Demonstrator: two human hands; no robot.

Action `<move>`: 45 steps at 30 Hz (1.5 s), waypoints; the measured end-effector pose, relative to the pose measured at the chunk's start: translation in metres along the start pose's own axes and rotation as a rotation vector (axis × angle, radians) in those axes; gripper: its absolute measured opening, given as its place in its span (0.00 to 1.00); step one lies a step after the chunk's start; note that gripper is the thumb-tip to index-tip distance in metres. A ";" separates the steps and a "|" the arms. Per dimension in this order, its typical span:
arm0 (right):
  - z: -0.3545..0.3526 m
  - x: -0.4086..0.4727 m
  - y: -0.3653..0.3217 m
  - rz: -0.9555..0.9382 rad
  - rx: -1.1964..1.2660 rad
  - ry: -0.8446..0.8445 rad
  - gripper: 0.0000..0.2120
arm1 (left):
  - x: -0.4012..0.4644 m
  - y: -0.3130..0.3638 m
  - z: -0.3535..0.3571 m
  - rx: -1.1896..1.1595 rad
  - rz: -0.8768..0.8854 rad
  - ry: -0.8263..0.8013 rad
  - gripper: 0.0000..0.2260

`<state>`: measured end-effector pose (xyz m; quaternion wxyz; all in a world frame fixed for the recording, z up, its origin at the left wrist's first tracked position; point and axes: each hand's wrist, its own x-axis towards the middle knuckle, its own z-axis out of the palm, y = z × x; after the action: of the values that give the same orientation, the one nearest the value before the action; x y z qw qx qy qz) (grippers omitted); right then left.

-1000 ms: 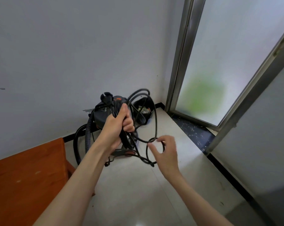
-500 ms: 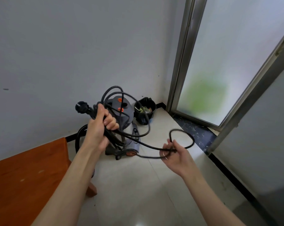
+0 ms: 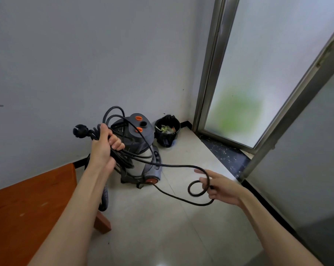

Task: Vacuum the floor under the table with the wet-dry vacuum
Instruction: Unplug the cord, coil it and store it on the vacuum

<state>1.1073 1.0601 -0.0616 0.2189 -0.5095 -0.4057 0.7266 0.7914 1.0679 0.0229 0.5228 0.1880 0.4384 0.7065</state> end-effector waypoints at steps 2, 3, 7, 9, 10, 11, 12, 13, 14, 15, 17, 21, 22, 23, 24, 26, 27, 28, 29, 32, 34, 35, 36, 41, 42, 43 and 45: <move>-0.001 -0.002 0.008 -0.028 -0.241 0.063 0.07 | 0.003 0.002 0.000 -0.005 0.024 0.056 0.18; 0.003 -0.002 0.011 -0.058 -0.370 0.106 0.04 | 0.003 0.001 0.001 0.020 0.040 0.086 0.18; 0.031 0.006 0.015 -0.242 -0.640 0.249 0.12 | 0.000 -0.006 0.009 0.078 0.068 0.159 0.17; 0.039 0.006 0.013 -0.319 -0.543 0.242 0.11 | 0.002 -0.005 0.008 0.067 0.067 0.177 0.17; 0.036 0.006 0.011 -0.316 -0.483 0.250 0.07 | 0.003 -0.002 0.006 0.067 0.069 0.186 0.17; 0.032 0.002 0.006 -0.263 -0.427 0.261 0.02 | 0.004 0.000 0.004 0.069 0.073 0.191 0.17; 0.022 0.002 0.004 -0.162 -0.357 0.274 0.07 | 0.005 0.003 0.001 0.074 0.080 0.195 0.18; 0.011 0.002 0.004 -0.020 -0.240 0.284 0.13 | 0.006 0.007 -0.001 0.074 0.085 0.193 0.18; -0.001 0.003 0.008 0.120 -0.054 0.297 0.17 | 0.005 0.010 -0.003 0.069 0.089 0.183 0.18; -0.014 0.006 0.014 0.237 0.170 0.322 0.18 | 0.005 0.012 -0.004 0.054 0.088 0.162 0.18; -0.032 0.015 0.025 0.333 0.603 0.414 0.19 | 0.005 0.016 -0.008 0.012 0.069 0.089 0.18; -0.035 0.030 0.018 0.332 1.088 0.556 0.16 | -0.001 0.015 -0.017 0.008 -0.064 -0.173 0.16; -0.031 0.034 0.011 0.297 1.121 0.581 0.15 | -0.005 0.013 -0.017 0.055 -0.099 -0.245 0.16; -0.026 0.039 0.004 0.242 1.120 0.591 0.15 | -0.010 0.010 -0.016 0.140 -0.122 -0.303 0.15; -0.020 0.043 -0.006 0.168 1.079 0.584 0.15 | -0.015 0.005 -0.013 0.263 -0.134 -0.346 0.14; -0.005 0.048 -0.026 0.007 0.927 0.518 0.15 | -0.027 -0.006 -0.006 0.557 -0.142 -0.410 0.16; 0.006 0.048 -0.036 -0.045 0.842 0.474 0.14 | -0.032 -0.013 -0.002 0.674 -0.144 -0.429 0.17; 0.017 0.045 -0.045 -0.076 0.749 0.430 0.12 | -0.036 -0.020 0.002 0.742 -0.147 -0.432 0.18; 0.028 0.042 -0.053 -0.099 0.643 0.378 0.10 | -0.039 -0.027 0.004 0.765 -0.153 -0.413 0.19; 0.064 0.030 -0.065 -0.160 0.269 0.179 0.12 | -0.045 -0.047 0.005 0.710 -0.168 -0.315 0.18; 0.081 0.025 -0.067 -0.205 0.040 0.098 0.17 | -0.046 -0.057 0.003 0.705 -0.173 -0.270 0.19; 0.086 0.025 -0.068 -0.235 -0.029 0.095 0.17 | -0.046 -0.059 0.001 0.714 -0.171 -0.252 0.19; 0.087 0.026 -0.069 -0.256 -0.055 0.121 0.15 | -0.046 -0.059 -0.001 0.718 -0.166 -0.239 0.19; 0.076 0.035 -0.053 -0.194 -0.214 0.301 0.06 | -0.043 -0.041 -0.006 0.483 -0.112 -0.246 0.19; 0.076 0.037 -0.045 -0.185 -0.283 0.314 0.07 | -0.042 -0.034 -0.006 0.436 -0.090 -0.279 0.21; 0.078 0.039 -0.036 -0.194 -0.352 0.329 0.09 | -0.042 -0.028 -0.004 0.393 -0.075 -0.314 0.23; 0.084 0.042 -0.023 -0.236 -0.497 0.340 0.16 | -0.044 -0.016 0.001 0.320 -0.058 -0.360 0.24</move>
<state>1.0117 1.0734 -0.0539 0.2352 -0.6109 -0.5848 0.4791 0.8179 1.0298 0.0183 0.5761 0.3787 0.4497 0.5678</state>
